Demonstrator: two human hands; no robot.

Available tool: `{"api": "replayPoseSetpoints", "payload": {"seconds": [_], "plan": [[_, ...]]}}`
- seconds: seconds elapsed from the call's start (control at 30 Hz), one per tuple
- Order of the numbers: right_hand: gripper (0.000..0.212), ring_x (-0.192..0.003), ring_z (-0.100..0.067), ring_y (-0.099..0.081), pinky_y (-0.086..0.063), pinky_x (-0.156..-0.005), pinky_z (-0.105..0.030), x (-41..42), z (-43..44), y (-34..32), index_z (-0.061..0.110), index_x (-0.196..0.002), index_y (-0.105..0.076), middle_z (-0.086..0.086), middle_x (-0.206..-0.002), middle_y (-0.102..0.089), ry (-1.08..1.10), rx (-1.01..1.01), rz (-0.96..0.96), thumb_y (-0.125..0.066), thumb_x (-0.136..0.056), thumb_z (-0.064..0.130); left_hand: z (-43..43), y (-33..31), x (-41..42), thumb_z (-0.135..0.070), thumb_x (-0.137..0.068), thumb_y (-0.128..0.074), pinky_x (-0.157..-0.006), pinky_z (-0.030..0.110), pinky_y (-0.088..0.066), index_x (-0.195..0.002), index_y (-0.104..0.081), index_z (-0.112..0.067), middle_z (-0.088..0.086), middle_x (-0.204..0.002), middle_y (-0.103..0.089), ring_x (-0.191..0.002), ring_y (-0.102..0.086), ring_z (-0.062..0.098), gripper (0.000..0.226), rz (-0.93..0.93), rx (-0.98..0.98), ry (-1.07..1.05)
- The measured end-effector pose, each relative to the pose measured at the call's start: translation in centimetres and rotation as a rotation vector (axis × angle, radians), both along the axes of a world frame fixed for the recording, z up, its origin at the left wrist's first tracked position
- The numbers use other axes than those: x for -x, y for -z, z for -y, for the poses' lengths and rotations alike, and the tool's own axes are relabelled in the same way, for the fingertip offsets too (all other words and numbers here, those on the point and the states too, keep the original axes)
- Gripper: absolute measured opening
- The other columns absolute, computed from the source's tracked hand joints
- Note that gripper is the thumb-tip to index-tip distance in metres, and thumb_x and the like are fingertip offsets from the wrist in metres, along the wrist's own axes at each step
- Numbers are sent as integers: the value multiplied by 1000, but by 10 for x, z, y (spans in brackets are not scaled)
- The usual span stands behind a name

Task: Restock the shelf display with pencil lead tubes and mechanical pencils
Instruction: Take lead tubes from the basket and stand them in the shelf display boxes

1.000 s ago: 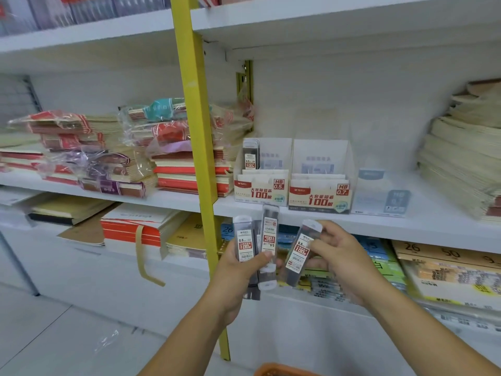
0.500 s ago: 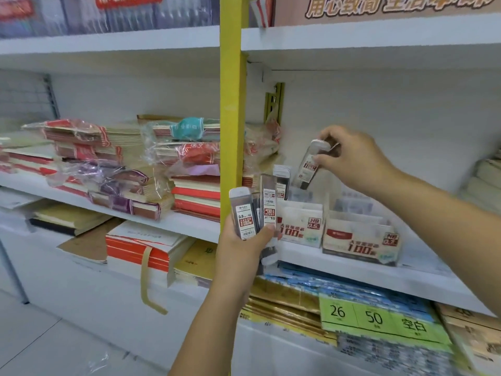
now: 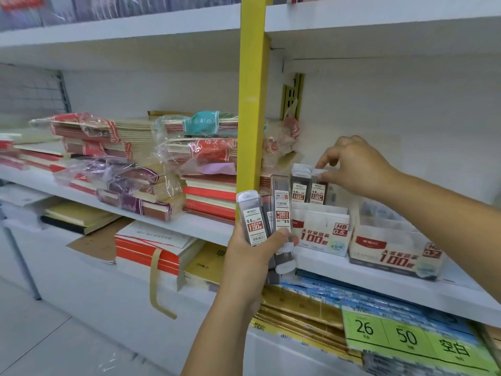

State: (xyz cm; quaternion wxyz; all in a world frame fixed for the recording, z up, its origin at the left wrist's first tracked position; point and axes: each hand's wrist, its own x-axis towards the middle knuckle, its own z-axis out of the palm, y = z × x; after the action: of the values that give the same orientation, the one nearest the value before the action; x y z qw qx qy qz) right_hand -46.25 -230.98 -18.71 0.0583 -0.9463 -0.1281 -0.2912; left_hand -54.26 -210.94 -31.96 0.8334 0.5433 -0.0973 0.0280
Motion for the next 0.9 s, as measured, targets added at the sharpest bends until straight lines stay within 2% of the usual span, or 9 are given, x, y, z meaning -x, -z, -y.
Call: {"api": "replayPoseSetpoints", "payload": {"seconds": [0.2, 0.27, 0.33, 0.4, 0.5, 0.6, 0.7, 0.83, 0.9], "plan": [[24, -100, -17, -46, -41, -80, -33, 11, -2, 1, 24, -112, -68, 5, -95, -56, 26, 102, 83, -67, -88, 30, 3, -3, 2, -21, -89, -74, -56, 33, -60, -107, -66, -43, -5, -97, -79, -82, -77, 18, 29, -6, -11, -2], [16, -90, -7, -52, -40, -74, -25, 26, -7, 0, 28, -105, -70, 10, -93, -62, -85, -40, 99, -64, -90, 31, 3, -5, 3, -21, -89, -75, -57, 34, -60, -102, -68, -46, -3, -101, -79, -86, -77, 22, 29, 0, -17, 11], [15, -82, 3, -60, -42, -69, -14, 46, -16, -2, 37, -102, -69, 19, -87, -69, -256, -295, -70, -65, -88, 37, 4, -7, 5, -22, -88, -76, -60, 42, -62, -101, -68, -48, -1, -103, -79, -89, -77, 25, 29, 5, -45, 28], [27, -77, 5, -65, -47, -61, -10, 63, -24, -2, 42, -109, -64, 23, -85, -71, -361, -433, -298, -68, -82, 43, 5, -7, 7, -24, -87, -77, -70, 53, -63, -100, -68, -48, 0, -104, -79, -89, -77, 27, 28, 11, -71, 39], [41, -70, -1, -69, -49, -56, -14, 74, -28, 6, 37, -120, -54, 12, -82, -75, -393, -462, -496, -72, -84, 29, 6, -10, 11, -30, -77, -83, -65, 44, -63, -98, -69, -46, 2, -105, -78, -92, -76, 28, 30, 27, -64, 53], [41, -74, -8, -71, -53, -63, -21, 79, -27, 13, 32, -121, -52, 3, -82, -75, -411, -601, -475, -70, -87, 18, 6, -13, 15, -42, -61, -84, -58, 36, -60, -98, -70, -45, 3, -103, -79, -87, -77, 28, 40, 39, -41, 77], [40, -80, -13, -72, -55, -68, -20, 84, -26, 21, 31, -124, -53, -6, -87, -74, -468, -715, -464, -66, -90, 14, 6, -13, 16, -44, -62, -81, -56, 33, -59, -96, -71, -46, 2, -102, -79, -83, -77, 25, 36, 49, -30, 91], [44, -89, -20, -72, -59, -78, -33, 90, -27, 25, 41, -128, -53, -19, -101, -64, -548, -848, -406, -57, -96, 11, 6, -12, 18, -39, -66, -80, -57, 31, -59, -99, -72, -41, 3, -105, -79, -86, -77, 24, 35, 53, -4, 107], [49, -92, -18, -71, -59, -79, -37, 93, -21, 21, 53, -129, -49, -9, -106, -62, -552, -795, -390, -53, -98, 15, 5, -11, 17, -37, -69, -80, -60, 33, -60, -100, -72, -39, 6, -105, -78, -90, -77, 26, 32, 60, -3, 97]]}}
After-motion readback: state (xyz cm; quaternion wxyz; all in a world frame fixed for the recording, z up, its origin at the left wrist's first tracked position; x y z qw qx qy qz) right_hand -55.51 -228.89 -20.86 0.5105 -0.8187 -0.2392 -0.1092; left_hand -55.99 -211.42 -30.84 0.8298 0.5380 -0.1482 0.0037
